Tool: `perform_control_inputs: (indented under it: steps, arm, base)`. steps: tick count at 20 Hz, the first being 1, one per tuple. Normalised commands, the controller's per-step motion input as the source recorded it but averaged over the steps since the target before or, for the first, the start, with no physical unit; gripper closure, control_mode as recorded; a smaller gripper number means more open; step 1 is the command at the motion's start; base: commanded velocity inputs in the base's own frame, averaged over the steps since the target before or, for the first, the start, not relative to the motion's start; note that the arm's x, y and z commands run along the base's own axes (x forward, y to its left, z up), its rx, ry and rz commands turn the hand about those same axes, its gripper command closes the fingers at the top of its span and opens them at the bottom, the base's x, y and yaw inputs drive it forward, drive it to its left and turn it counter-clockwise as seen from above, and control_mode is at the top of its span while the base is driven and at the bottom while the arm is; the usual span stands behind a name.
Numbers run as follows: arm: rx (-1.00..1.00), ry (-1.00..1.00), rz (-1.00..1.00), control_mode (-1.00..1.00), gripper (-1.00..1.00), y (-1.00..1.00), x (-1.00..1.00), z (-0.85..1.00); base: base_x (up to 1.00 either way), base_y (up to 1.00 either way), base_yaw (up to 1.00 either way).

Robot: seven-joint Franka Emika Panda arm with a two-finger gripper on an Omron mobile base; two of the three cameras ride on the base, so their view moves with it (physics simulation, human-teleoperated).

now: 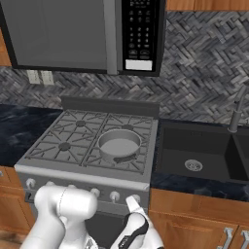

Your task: Turn off the front right burner of the stove.

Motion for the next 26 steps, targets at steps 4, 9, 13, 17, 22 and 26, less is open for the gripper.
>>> perform_control_inputs:
  steps: [4, 9, 13, 17, 22, 26]
  arm:
    - [-0.01, 0.0, 0.0, -1.0, -1.0, -0.05, 0.0, 0.0]
    - [0.0, 0.0, -0.01, -1.0, -1.0, -0.23, -0.05, 0.0]
    - [-0.01, 0.0, -0.02, -1.0, -1.0, -0.26, 0.0, 0.0]
    - [-0.04, 0.0, -0.02, -1.0, -1.0, -0.18, -0.01, 0.0]
    - [-0.05, 0.0, -0.01, -1.0, -1.0, -0.02, 0.0, 0.0]
    - [-0.05, 0.0, 0.0, -1.0, -1.0, 0.07, 0.17, 0.0]
  base:
    - [0.0, 0.0, 0.0]
    - [0.0, 0.0, 0.0]
    - [0.0, 0.0, 0.0]
    - [0.0, 0.0, 0.0]
    - [0.0, 0.0, 0.0]
    - [0.0, 0.0, 0.0]
